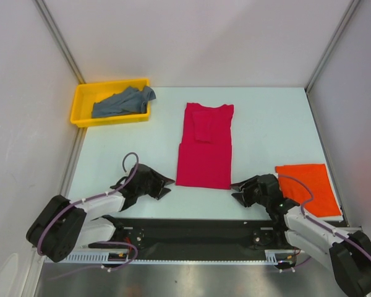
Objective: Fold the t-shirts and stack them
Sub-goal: Fold the tshirt
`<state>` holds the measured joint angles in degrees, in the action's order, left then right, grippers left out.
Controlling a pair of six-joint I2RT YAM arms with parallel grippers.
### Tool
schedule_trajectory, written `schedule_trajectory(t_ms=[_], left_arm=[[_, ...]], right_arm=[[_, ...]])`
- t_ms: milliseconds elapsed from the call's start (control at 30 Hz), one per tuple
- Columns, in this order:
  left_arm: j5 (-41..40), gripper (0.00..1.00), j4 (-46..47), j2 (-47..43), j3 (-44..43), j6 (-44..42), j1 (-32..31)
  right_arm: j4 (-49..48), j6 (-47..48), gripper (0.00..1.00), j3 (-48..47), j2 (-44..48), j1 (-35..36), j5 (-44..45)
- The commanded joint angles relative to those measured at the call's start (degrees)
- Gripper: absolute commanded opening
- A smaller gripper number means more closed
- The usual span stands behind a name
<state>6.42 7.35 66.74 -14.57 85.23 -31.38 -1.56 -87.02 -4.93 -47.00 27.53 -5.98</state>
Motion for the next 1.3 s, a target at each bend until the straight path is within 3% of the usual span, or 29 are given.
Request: schedule_trajectory(t_ms=[0, 800, 1000, 1167, 1267], left_arm=[[-0.3, 0.52, 4.2, 1.4, 0.4, 4.1, -0.5], [-2.2, 0.39, 5.5, 10.1, -1.2, 8.5, -1.5], [-1.7, 0.33, 6.9, 11.6, -1.5, 7.9, -1.5], [-1.7, 0.21, 7.7, 12.0, -1.6, 7.4, -1.4], [-1.5, 0.14, 7.9, 12.3, -1.9, 6.5, -1.4]], right_arm=[[-3.5, -1.3, 0.50, -0.3, -4.2, 0.2, 2.6], [-4.1, -0.7, 0.48, -5.1, -13.2, 1.0, 3.6], [-1.9, -2.3, 0.42, -5.0, -12.6, 1.6, 4.7], [-2.5, -2.5, 0.38, -4.3, -12.8, 1.5, 5.0], [-4.1, -2.0, 0.28, -4.0, -14.1, 1.5, 4.3]])
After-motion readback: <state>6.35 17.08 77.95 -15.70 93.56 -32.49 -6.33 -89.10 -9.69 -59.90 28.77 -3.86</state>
